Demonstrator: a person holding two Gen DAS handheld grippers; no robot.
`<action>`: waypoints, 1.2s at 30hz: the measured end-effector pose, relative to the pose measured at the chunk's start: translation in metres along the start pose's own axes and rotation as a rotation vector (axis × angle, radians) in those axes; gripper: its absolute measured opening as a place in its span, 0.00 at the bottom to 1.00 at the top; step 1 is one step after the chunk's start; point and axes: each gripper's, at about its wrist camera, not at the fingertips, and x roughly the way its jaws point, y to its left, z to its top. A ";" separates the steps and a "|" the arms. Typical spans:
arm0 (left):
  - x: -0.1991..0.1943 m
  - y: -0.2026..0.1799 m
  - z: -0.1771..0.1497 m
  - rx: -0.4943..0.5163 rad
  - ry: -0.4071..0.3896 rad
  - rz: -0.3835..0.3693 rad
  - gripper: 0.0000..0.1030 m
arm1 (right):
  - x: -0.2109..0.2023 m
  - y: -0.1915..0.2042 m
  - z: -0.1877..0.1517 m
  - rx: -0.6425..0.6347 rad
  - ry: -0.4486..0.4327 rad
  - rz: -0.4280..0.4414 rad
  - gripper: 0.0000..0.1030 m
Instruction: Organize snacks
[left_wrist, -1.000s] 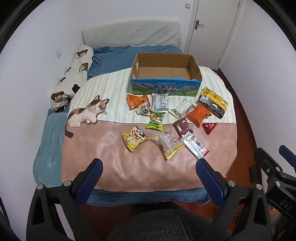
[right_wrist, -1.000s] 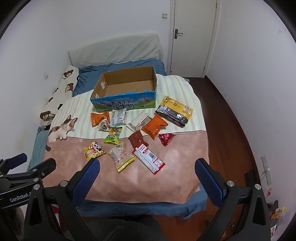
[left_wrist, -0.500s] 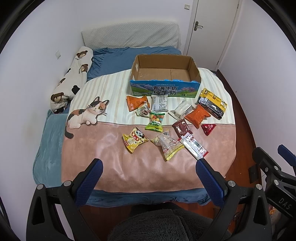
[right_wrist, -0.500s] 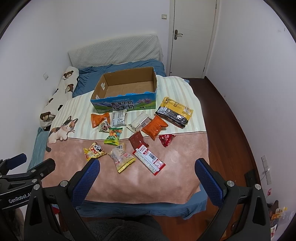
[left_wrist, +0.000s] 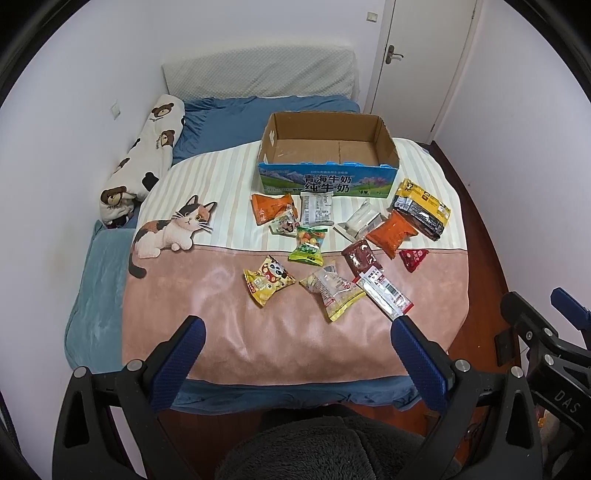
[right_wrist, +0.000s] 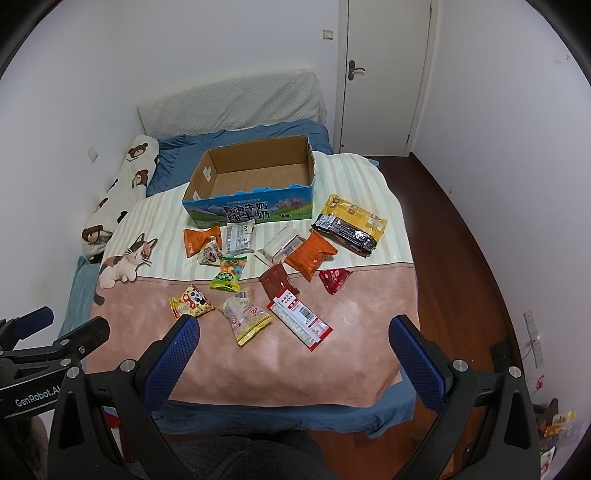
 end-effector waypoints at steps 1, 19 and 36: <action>-0.001 -0.001 0.000 0.002 -0.001 0.000 1.00 | 0.000 -0.001 0.000 -0.001 0.000 0.000 1.00; -0.003 -0.001 0.001 0.001 -0.004 -0.018 1.00 | -0.004 -0.005 0.003 0.009 -0.015 0.000 1.00; -0.005 -0.001 0.002 0.000 -0.008 -0.022 1.00 | -0.010 -0.007 0.002 0.011 -0.025 0.008 1.00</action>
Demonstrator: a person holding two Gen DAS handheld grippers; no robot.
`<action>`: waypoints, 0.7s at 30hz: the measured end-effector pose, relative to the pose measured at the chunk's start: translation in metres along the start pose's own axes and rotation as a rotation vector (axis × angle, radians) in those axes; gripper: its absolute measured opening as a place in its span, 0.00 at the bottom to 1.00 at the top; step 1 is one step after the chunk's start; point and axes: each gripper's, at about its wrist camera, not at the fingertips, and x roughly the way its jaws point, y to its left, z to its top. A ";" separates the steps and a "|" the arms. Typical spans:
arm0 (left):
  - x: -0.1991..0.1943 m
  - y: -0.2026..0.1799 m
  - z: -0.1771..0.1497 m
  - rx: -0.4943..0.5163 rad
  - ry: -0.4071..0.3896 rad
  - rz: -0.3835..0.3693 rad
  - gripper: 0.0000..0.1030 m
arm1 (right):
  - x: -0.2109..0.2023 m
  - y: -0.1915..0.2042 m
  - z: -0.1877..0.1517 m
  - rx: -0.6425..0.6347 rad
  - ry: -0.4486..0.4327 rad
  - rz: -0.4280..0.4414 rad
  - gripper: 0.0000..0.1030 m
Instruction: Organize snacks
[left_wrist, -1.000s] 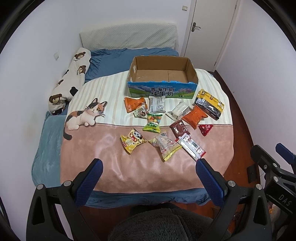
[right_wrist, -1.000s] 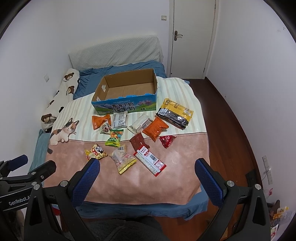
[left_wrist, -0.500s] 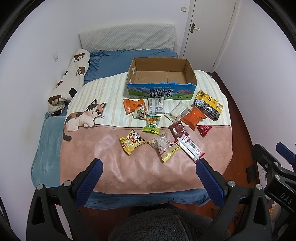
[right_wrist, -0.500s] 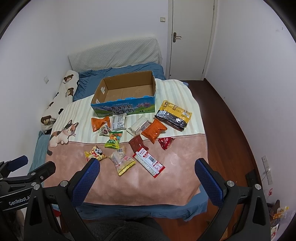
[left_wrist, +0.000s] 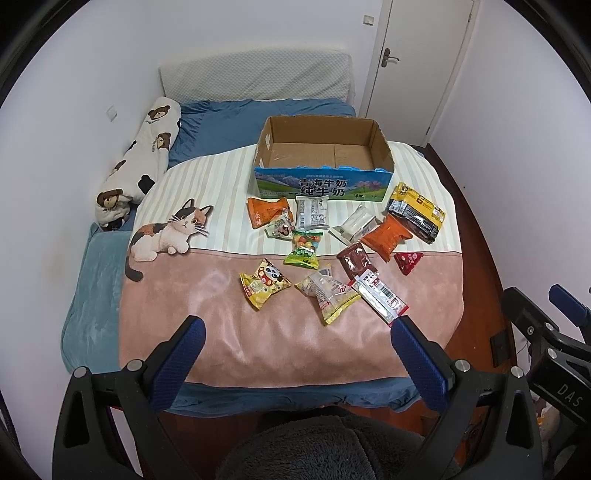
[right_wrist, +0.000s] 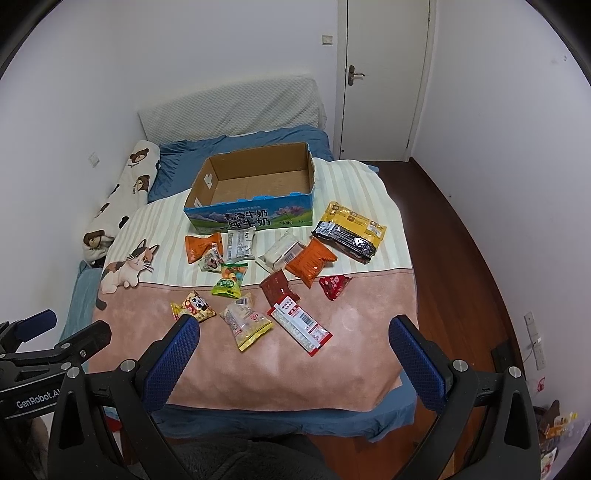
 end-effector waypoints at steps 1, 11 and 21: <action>0.000 0.000 0.000 -0.001 0.000 0.000 1.00 | 0.000 0.000 0.001 -0.001 -0.001 -0.001 1.00; 0.001 0.000 0.002 0.001 0.003 -0.004 1.00 | 0.000 0.003 0.002 0.001 0.003 0.004 1.00; 0.012 0.003 0.006 0.005 -0.001 -0.007 1.00 | 0.016 0.008 0.006 0.025 0.034 0.025 1.00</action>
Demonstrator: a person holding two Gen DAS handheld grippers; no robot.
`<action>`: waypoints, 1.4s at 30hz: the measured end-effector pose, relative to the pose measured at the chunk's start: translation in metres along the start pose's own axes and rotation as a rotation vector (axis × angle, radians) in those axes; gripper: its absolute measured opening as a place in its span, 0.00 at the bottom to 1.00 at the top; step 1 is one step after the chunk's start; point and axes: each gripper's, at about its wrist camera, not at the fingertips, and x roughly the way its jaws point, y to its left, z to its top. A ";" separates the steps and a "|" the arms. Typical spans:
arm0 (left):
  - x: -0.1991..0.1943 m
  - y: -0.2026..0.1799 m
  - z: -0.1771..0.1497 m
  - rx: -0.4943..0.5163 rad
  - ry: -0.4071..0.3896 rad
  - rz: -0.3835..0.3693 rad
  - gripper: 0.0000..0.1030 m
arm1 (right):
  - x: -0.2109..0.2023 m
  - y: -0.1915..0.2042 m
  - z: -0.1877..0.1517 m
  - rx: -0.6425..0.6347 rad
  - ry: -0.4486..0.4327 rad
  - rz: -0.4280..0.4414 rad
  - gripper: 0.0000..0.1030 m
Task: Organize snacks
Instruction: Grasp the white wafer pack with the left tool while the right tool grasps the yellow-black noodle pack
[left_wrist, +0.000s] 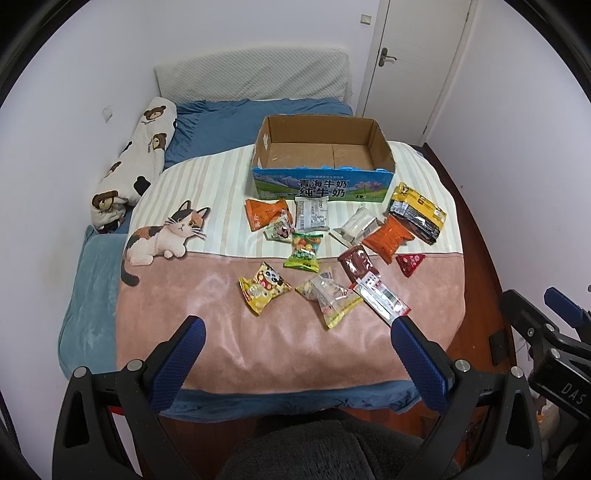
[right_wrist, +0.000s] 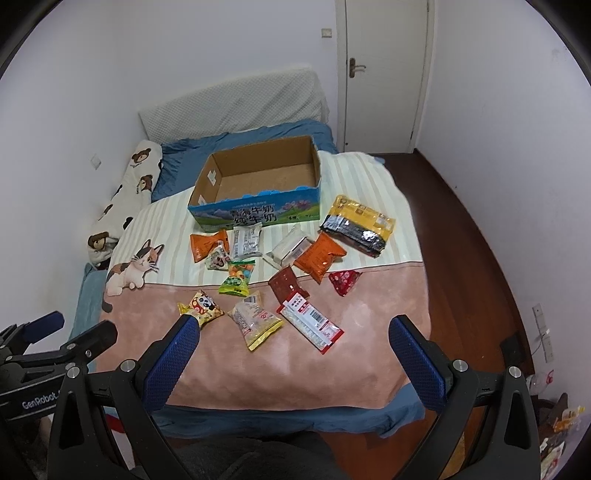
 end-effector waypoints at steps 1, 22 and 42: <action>0.006 0.001 0.002 0.002 0.000 0.002 1.00 | 0.008 -0.002 0.001 0.000 0.008 0.002 1.00; 0.274 -0.085 0.129 -0.003 0.195 0.090 1.00 | 0.345 -0.122 0.162 -0.336 0.358 0.031 1.00; 0.440 -0.146 0.155 0.364 0.380 -0.038 0.59 | 0.513 -0.155 0.174 -0.461 0.594 0.143 0.90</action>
